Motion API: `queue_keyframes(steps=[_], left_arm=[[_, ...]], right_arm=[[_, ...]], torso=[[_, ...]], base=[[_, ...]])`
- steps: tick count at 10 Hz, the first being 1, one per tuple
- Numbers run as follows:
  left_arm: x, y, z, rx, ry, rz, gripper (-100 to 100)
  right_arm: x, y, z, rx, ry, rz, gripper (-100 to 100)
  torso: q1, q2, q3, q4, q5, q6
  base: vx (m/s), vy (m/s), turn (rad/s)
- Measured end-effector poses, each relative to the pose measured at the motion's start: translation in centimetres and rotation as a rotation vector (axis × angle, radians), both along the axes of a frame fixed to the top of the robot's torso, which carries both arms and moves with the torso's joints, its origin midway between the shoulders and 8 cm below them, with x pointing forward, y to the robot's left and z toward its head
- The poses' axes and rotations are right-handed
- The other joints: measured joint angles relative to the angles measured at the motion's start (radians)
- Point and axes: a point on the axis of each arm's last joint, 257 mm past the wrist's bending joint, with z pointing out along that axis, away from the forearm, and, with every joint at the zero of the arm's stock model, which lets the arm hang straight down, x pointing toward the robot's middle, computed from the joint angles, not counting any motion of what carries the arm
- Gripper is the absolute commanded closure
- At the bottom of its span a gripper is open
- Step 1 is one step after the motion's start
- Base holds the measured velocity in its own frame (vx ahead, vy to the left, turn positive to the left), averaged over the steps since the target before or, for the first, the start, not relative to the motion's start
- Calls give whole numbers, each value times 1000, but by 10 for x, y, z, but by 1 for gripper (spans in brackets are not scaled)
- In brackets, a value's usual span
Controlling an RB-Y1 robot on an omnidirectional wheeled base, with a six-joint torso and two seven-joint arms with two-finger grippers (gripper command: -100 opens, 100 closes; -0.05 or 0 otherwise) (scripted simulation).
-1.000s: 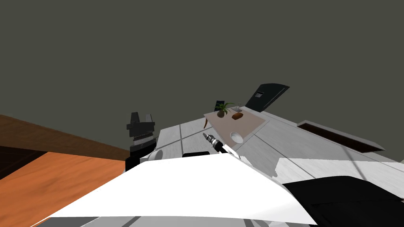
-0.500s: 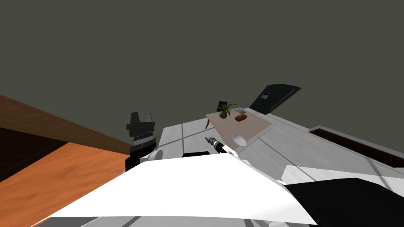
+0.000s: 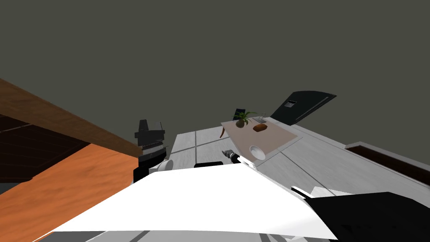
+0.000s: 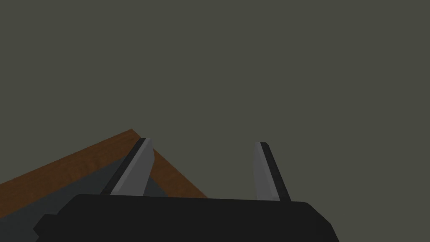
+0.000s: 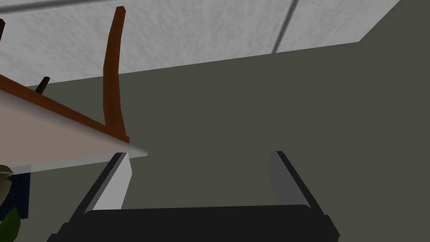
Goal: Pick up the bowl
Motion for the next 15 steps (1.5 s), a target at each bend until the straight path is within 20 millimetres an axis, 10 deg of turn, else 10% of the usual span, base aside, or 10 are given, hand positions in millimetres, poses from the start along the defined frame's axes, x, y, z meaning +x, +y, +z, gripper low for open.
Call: queue_keyframes(steps=[7, 15], left_arm=[[0, 0, 0, 0, 0, 0, 0], [0, 0, 0, 0, 0, 0, 0]], right_arm=[[-43, -106, -55, -378, 153, 63, -100], [-75, -212, -66, -702, 286, 109, -100]], torso=[[-1, 1, 0, 0, 0, 0], [0, 0, 0, 0, 0, 0]], base=[[-10, -48, 86], [-10, -54, 46]])
